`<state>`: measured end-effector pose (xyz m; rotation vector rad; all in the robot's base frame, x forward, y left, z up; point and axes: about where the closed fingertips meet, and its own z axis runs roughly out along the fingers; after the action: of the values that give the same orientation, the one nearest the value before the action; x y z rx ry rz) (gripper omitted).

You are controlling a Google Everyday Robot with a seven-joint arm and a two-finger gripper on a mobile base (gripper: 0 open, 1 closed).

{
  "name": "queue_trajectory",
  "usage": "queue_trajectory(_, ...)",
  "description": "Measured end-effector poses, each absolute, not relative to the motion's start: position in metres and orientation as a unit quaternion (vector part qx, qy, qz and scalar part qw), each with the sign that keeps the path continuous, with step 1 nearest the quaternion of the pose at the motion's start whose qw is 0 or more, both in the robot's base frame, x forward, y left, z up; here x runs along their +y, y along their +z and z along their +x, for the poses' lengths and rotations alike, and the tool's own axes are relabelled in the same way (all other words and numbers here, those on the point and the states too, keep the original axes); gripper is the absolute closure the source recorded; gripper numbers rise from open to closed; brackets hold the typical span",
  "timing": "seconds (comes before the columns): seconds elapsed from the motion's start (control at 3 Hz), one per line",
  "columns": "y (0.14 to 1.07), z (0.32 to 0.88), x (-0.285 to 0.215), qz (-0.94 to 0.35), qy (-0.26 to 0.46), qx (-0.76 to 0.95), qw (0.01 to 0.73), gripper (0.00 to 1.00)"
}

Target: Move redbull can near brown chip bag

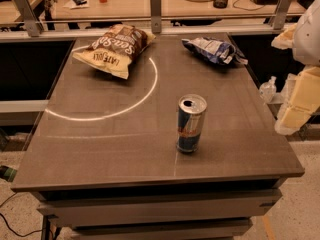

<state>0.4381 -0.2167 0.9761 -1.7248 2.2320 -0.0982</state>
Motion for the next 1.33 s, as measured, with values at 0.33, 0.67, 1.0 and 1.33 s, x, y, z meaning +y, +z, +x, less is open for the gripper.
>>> queue_trajectory(0.33, 0.976, 0.438, -0.217, -0.603, -0.034, 0.781, 0.159, 0.00)
queue_trajectory(0.67, 0.974, 0.437, -0.219, -0.598, 0.003, 0.779, 0.188, 0.00)
queue_trajectory(1.0, 0.953, 0.435, -0.241, -0.586, 0.074, 0.769, 0.243, 0.00)
queue_trajectory(1.33, 0.935, 0.435, -0.246, -0.604, 0.161, 0.720, 0.302, 0.00)
